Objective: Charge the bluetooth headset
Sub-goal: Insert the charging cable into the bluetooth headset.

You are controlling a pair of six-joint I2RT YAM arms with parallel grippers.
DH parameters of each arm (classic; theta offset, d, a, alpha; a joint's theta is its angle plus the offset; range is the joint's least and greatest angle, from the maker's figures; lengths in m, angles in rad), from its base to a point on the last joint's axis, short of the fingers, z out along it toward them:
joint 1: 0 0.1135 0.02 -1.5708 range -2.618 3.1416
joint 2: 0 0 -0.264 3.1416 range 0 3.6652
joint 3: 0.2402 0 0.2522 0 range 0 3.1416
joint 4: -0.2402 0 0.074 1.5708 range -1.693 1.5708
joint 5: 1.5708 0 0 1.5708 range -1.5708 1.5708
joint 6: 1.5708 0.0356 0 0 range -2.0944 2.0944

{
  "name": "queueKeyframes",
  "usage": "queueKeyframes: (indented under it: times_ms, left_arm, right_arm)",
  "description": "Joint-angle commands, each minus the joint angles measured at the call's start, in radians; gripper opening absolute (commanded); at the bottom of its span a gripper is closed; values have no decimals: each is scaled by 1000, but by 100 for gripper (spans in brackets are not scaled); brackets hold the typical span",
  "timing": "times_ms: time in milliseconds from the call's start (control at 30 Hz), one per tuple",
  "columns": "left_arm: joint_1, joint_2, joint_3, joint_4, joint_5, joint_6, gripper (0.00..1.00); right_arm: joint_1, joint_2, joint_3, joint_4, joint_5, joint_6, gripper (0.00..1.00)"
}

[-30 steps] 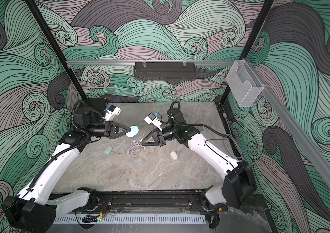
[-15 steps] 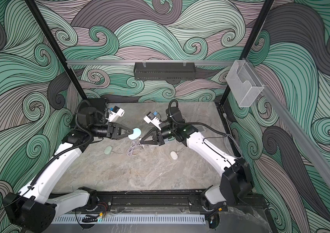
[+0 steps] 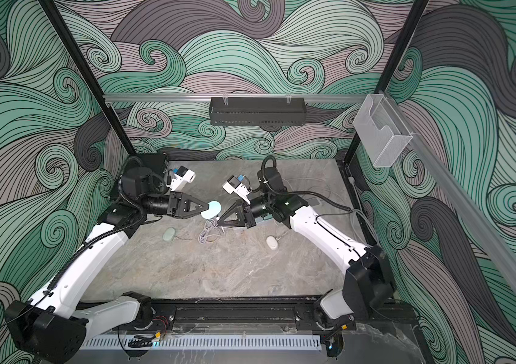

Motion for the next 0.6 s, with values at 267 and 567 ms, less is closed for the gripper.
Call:
queueKeyframes:
  times_ms: [267,567]
  left_arm:
    - [-12,2,28,19,10,30,0]
    - [-12,3,31,14,10,42,0]
  right_arm:
    - [8,5,43,36,-16,-5,0]
    - [9,-4,43,36,-22,-8,0]
